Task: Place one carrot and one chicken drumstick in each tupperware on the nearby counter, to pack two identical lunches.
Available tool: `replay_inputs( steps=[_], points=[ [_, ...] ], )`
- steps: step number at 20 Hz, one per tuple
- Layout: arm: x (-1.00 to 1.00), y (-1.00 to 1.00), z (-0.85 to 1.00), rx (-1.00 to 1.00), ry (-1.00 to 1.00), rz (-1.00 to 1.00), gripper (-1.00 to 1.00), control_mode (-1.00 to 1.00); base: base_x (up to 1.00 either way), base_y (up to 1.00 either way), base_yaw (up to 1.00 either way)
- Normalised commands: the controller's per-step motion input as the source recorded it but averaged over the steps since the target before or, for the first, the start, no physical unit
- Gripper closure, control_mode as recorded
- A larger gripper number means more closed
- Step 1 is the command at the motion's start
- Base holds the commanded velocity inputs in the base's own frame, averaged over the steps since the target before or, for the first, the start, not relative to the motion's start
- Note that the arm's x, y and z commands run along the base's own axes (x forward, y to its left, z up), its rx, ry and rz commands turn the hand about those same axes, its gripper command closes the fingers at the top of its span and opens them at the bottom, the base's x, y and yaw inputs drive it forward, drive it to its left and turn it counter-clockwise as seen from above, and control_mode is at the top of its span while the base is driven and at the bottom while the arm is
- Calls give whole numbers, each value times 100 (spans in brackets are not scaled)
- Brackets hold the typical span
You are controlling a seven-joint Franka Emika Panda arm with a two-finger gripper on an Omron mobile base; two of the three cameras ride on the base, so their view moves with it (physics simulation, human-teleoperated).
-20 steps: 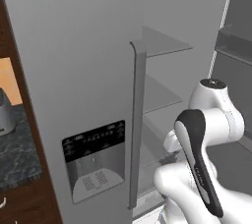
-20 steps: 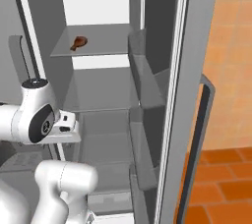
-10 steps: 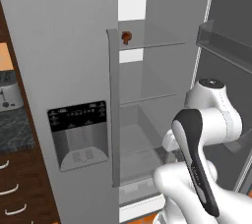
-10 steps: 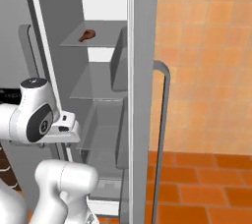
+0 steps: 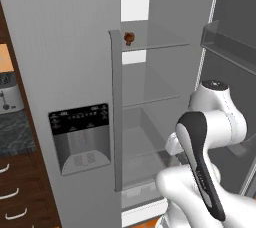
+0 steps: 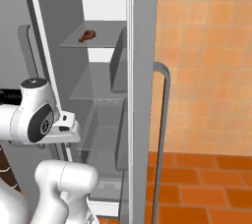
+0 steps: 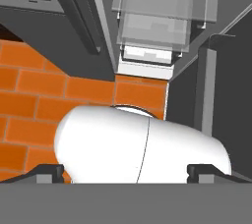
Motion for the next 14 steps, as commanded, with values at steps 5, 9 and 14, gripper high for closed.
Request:
replay_inputs(
  steps=[5,9,14],
  points=[
    [0,0,0,0,0,0,-100,100,-2,0,0],
    [-31,11,26,-17,-43,3,-100,-100,0,0,0],
    [28,0,88,-7,-34,0,-100,-100,0,0,0]
  ],
)
